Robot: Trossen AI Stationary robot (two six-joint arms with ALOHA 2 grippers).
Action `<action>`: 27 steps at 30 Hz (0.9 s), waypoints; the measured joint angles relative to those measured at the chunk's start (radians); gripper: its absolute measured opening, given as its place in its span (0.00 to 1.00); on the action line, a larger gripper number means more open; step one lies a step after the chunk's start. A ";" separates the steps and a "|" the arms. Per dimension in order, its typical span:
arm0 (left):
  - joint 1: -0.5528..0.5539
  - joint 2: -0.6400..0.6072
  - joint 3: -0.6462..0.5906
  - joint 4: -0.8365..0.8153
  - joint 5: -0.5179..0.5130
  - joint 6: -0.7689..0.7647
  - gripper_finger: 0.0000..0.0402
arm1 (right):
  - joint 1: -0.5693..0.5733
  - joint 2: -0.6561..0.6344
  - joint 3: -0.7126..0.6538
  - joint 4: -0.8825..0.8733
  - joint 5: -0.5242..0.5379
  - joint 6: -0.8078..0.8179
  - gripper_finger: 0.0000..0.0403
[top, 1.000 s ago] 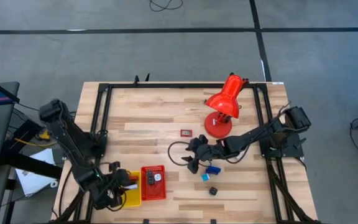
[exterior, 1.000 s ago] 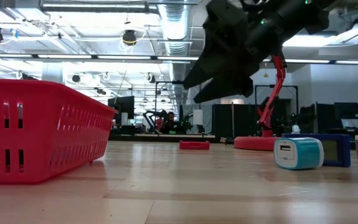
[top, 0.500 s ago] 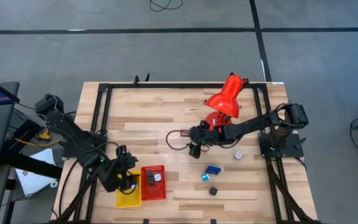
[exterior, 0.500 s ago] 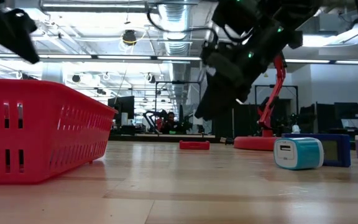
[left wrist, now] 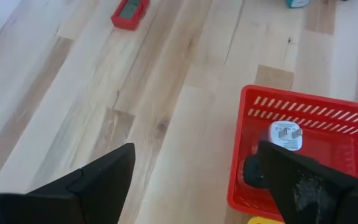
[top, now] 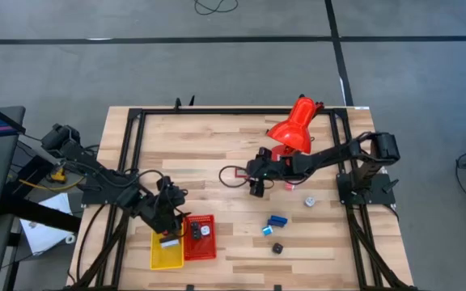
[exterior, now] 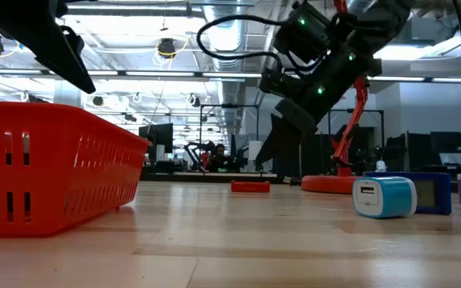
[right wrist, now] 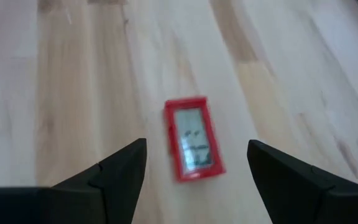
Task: Pick & Place Office items
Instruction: Put the red digital clock into the yellow bin
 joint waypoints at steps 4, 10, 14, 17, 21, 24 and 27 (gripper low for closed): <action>0.023 0.000 0.000 0.000 0.020 0.011 0.83 | -0.039 0.000 -0.062 0.134 -0.084 -0.054 0.67; 0.046 0.001 0.000 0.000 0.059 0.018 0.83 | -0.105 0.000 -0.107 0.204 -0.176 -0.042 0.67; 0.046 0.001 0.000 0.001 0.059 0.018 0.83 | -0.125 0.030 -0.105 0.216 -0.237 -0.055 0.67; 0.046 0.001 0.000 0.004 0.059 0.018 0.83 | -0.133 0.086 -0.104 0.248 -0.270 -0.054 0.67; 0.046 0.001 0.000 0.009 0.059 0.018 0.83 | -0.138 0.154 -0.105 0.311 -0.287 -0.051 0.67; 0.046 0.001 0.000 0.009 0.059 0.018 0.83 | -0.143 0.186 -0.102 0.333 -0.292 -0.037 0.67; 0.046 0.001 0.000 0.010 0.058 0.018 0.83 | -0.142 0.196 -0.099 0.326 -0.302 -0.014 0.63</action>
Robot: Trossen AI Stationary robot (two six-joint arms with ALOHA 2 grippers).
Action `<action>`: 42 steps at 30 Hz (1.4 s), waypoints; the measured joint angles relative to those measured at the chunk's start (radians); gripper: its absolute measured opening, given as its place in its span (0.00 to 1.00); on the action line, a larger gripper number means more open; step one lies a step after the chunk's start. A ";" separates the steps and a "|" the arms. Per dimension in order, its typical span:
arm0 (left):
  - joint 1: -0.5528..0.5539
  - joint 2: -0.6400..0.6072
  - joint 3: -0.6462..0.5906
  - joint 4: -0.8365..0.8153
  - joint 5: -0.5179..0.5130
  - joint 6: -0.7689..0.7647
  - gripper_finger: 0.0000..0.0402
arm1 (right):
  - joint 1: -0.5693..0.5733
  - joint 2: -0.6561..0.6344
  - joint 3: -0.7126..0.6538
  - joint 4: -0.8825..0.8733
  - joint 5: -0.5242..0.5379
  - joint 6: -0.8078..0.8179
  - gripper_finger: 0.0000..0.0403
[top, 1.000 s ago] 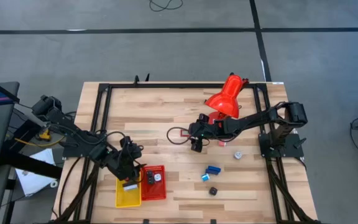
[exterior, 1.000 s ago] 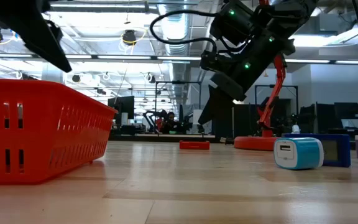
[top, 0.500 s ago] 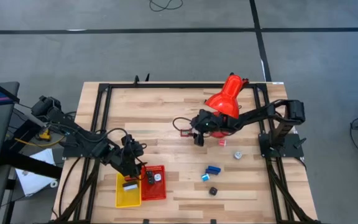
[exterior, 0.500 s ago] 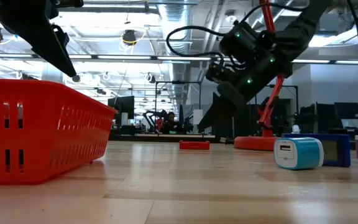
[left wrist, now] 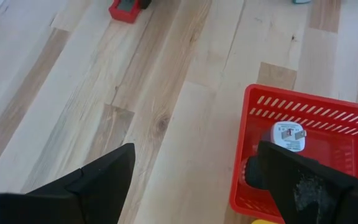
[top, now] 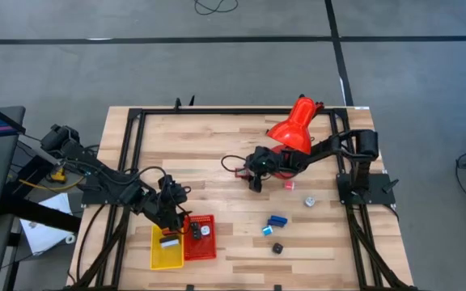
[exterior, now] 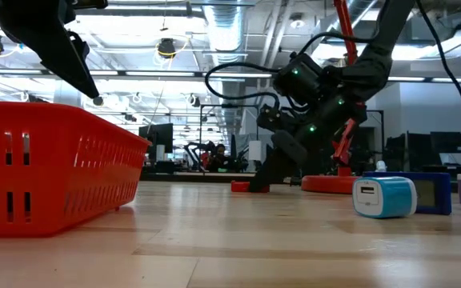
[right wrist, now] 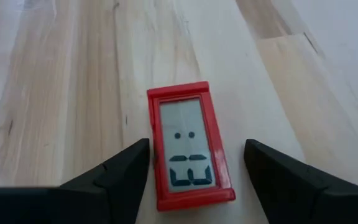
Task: Pick & Place Office items
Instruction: Put the red digital clock into the yellow bin
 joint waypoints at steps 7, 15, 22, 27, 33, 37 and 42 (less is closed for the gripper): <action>0.013 0.000 0.000 0.008 -0.001 -0.001 0.83 | 0.019 -0.011 -0.002 -0.016 0.016 -0.016 0.38; 0.071 0.000 0.000 0.048 0.058 -0.042 0.83 | 0.093 -0.060 -0.008 -0.044 0.066 -0.038 0.35; 0.207 0.000 0.000 0.186 0.242 -0.008 0.83 | 0.265 -0.146 0.048 -0.140 0.268 -0.087 0.35; 0.314 0.000 0.000 0.315 0.364 0.070 0.83 | 0.406 -0.153 0.179 -0.252 0.428 -0.187 0.35; 0.395 0.004 0.000 0.388 0.508 0.103 0.83 | 0.504 -0.115 0.394 -0.397 0.496 -0.321 0.35; 0.410 0.015 0.001 0.410 0.594 0.124 0.83 | 0.517 -0.054 0.517 -0.453 0.496 -0.395 0.35; 0.403 0.042 0.000 0.428 0.656 0.124 0.83 | 0.503 0.041 0.648 -0.528 0.498 -0.473 0.35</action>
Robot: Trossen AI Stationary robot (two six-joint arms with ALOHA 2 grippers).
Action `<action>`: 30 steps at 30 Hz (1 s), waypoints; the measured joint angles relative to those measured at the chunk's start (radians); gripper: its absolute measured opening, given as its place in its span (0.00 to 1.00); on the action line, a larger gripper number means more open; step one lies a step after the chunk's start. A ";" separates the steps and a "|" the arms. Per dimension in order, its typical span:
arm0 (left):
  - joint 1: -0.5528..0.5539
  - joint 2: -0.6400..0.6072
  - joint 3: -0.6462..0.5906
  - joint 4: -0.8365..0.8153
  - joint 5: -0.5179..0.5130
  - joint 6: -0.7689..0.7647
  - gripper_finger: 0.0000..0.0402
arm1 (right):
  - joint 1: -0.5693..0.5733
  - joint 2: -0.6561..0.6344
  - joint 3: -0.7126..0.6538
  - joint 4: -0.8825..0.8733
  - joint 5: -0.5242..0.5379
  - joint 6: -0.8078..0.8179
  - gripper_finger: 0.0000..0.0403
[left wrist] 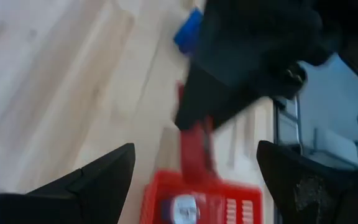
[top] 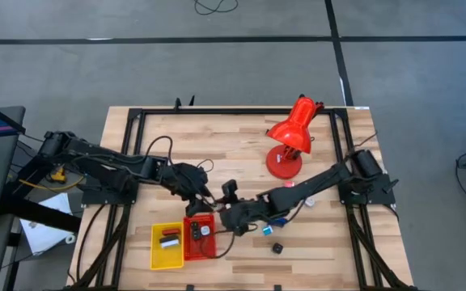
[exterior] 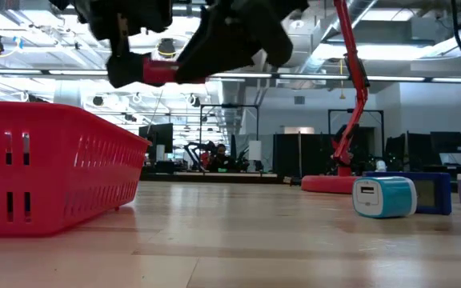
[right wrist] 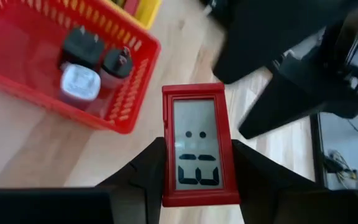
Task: Pick & Place Office items
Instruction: Put the red digital clock into the yellow bin
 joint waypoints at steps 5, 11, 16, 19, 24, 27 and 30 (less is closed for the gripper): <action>-0.005 0.039 -0.001 0.009 0.019 0.000 0.77 | -0.009 0.054 0.090 -0.056 0.027 -0.014 0.35; -0.003 0.058 0.000 0.017 0.054 0.005 0.61 | -0.004 0.060 0.098 -0.064 0.035 -0.023 0.35; -0.003 0.058 0.000 0.021 0.054 0.005 0.45 | 0.002 0.062 0.098 -0.058 0.042 -0.022 0.35; -0.003 0.058 0.000 0.021 0.054 0.006 0.35 | 0.008 0.062 0.098 -0.057 0.045 -0.022 0.35; -0.003 0.058 0.000 0.017 0.054 0.006 0.18 | 0.015 0.062 0.098 -0.057 0.046 -0.023 0.35; -0.003 0.058 0.000 0.017 0.057 0.023 0.10 | 0.015 0.062 0.098 -0.060 0.051 -0.027 0.35; -0.003 0.058 0.000 0.017 0.057 0.044 0.10 | 0.015 0.062 0.098 -0.054 0.053 -0.026 0.39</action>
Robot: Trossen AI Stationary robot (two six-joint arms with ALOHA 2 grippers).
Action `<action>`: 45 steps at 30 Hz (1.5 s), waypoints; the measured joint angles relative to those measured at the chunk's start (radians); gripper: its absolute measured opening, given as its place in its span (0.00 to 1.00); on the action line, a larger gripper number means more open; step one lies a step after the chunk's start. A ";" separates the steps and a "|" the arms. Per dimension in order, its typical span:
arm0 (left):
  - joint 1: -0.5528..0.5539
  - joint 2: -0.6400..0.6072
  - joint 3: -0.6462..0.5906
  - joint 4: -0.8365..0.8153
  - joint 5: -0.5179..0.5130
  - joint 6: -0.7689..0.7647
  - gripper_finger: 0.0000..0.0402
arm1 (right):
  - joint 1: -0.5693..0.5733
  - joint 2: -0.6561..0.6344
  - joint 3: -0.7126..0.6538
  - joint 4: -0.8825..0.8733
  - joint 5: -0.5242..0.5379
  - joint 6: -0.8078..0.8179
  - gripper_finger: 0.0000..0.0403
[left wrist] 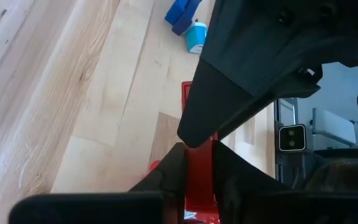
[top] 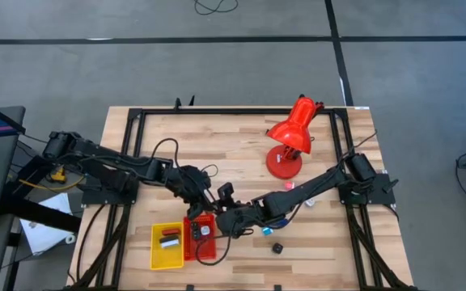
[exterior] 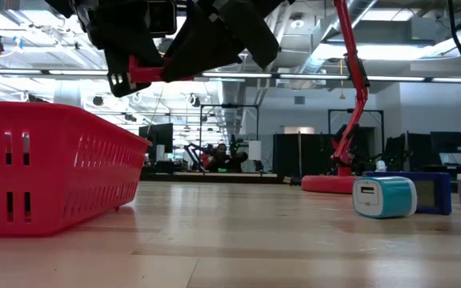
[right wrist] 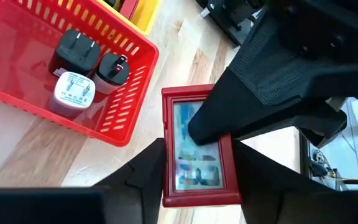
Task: Pick & Place Office items
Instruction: Put the red digital clock into the yellow bin
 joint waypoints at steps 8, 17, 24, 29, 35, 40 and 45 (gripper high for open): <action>0.000 0.000 0.000 -0.007 0.015 0.034 0.11 | -0.002 0.000 0.000 -0.033 -0.006 0.083 0.65; -0.122 -0.058 0.003 -0.063 0.016 0.040 0.10 | 0.017 -0.032 -0.033 -0.208 -0.007 0.302 0.80; -0.406 -0.067 0.002 -0.185 -0.211 -0.036 0.11 | 0.008 -0.097 -0.192 -0.069 -0.003 0.475 0.81; -0.561 -0.067 0.003 -0.213 -0.320 -0.172 0.11 | -0.029 -0.106 -0.211 -0.065 -0.001 0.569 0.81; -0.716 -0.065 0.003 -0.220 -0.430 -0.283 0.11 | -0.083 -0.095 -0.217 -0.078 -0.004 0.610 0.81; -0.821 -0.060 0.003 -0.280 -0.553 -0.371 0.11 | -0.110 -0.095 -0.226 -0.061 -0.007 0.690 0.81; -0.862 -0.002 0.001 -0.333 -0.588 -0.422 0.11 | -0.091 -0.095 -0.225 0.002 -0.009 0.715 0.81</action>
